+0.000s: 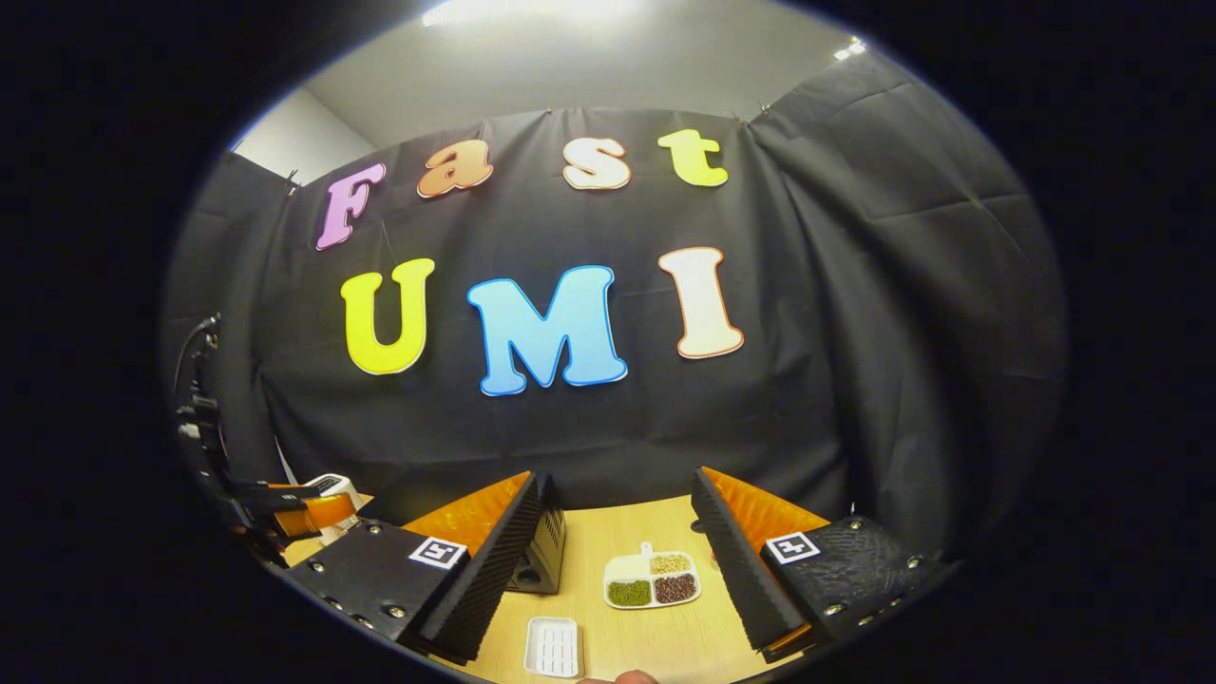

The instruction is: Open the electric oven with the left hand, put the food in, and close the electric oven.

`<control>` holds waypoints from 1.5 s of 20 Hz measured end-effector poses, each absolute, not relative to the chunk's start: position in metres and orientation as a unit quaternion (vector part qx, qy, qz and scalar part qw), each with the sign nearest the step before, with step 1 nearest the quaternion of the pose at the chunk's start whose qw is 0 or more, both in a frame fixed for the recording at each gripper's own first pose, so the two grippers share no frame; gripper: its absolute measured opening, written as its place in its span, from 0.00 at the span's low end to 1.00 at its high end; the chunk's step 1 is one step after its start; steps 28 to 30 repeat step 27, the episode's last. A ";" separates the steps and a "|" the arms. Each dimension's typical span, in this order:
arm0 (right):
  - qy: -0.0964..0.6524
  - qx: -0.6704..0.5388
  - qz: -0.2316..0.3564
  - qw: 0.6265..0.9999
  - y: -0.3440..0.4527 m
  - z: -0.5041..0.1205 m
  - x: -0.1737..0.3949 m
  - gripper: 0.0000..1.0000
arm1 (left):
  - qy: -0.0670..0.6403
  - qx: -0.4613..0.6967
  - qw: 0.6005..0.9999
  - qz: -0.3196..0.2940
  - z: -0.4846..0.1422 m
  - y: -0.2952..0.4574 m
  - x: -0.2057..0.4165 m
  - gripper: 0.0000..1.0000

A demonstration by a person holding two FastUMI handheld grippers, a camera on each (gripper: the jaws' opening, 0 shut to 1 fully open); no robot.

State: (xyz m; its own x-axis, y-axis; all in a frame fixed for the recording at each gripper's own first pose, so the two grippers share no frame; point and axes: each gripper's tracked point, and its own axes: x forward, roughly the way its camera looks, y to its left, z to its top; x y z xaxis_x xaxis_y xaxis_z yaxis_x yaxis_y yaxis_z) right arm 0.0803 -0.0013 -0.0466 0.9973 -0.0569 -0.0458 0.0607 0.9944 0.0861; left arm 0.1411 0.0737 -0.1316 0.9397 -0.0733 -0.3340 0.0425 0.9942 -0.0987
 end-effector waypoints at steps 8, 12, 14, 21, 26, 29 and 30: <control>-0.040 0.052 -0.010 0.998 0.025 0.025 0.065 0.99 | 0.021 -0.027 0.999 -0.001 0.028 0.098 0.094 1.00; -0.060 0.036 -0.017 0.997 0.040 0.039 0.055 0.98 | 0.008 -0.026 1.000 -0.011 0.035 0.104 0.082 0.99; -0.061 0.028 -0.017 0.998 0.050 0.039 0.050 0.98 | 0.011 -0.036 0.999 -0.019 0.032 0.111 0.082 0.98; -0.055 0.037 -0.023 0.998 0.082 0.031 0.038 0.98 | 0.010 -0.037 0.997 -0.064 0.032 0.121 0.074 1.00; -0.055 0.034 -0.023 0.998 0.091 0.033 0.035 0.98 | -0.001 -0.047 0.996 -0.077 0.037 0.119 0.074 1.00; -0.054 0.028 -0.021 0.998 0.089 0.033 0.034 0.98 | -0.002 -0.049 0.996 -0.073 0.037 0.117 0.073 1.00; -0.054 0.028 -0.021 0.998 0.089 0.033 0.034 0.98 | -0.002 -0.049 0.996 -0.073 0.037 0.117 0.073 1.00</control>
